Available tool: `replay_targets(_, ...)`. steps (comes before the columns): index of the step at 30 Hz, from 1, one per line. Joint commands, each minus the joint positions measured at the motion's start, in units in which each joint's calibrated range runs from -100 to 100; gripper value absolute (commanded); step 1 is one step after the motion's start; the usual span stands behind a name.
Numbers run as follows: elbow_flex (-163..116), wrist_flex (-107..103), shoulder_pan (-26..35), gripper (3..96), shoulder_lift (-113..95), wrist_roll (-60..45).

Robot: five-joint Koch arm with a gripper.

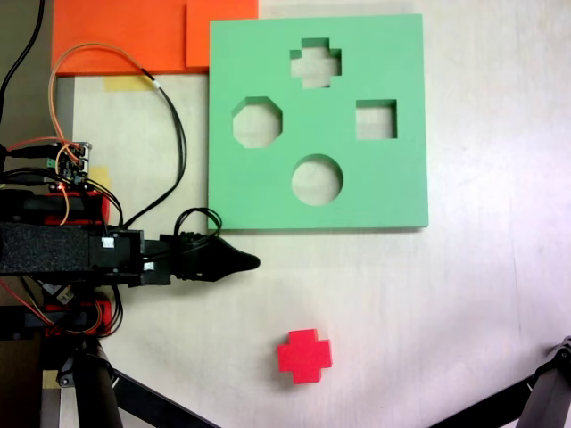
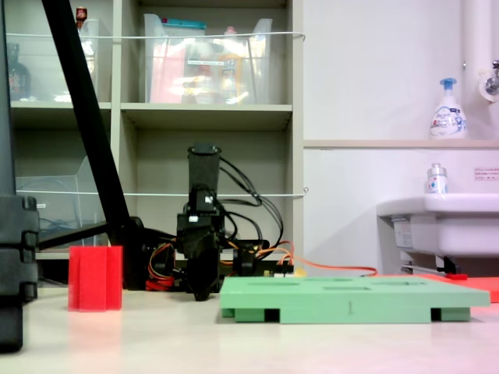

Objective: Put the cross columnar block into the corresponding hole

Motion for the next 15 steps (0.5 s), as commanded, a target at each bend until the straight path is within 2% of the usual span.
replay_targets(1,-0.8,-6.2,-2.7,48.1,-0.5,3.6)
replay_targets(2,-0.8,-6.1,-5.3,48.9,-0.5,6.2)
replay_targets(5,-0.8,-4.6,-6.7,50.1,-0.5,13.5)
replay_targets(10,-0.8,-2.9,-11.2,45.4,-0.5,20.0)
replay_targets(12,2.3,-11.8,-12.5,43.3,-0.5,23.1)
replay_targets(15,19.7,-39.7,-12.9,43.4,-0.5,27.4)
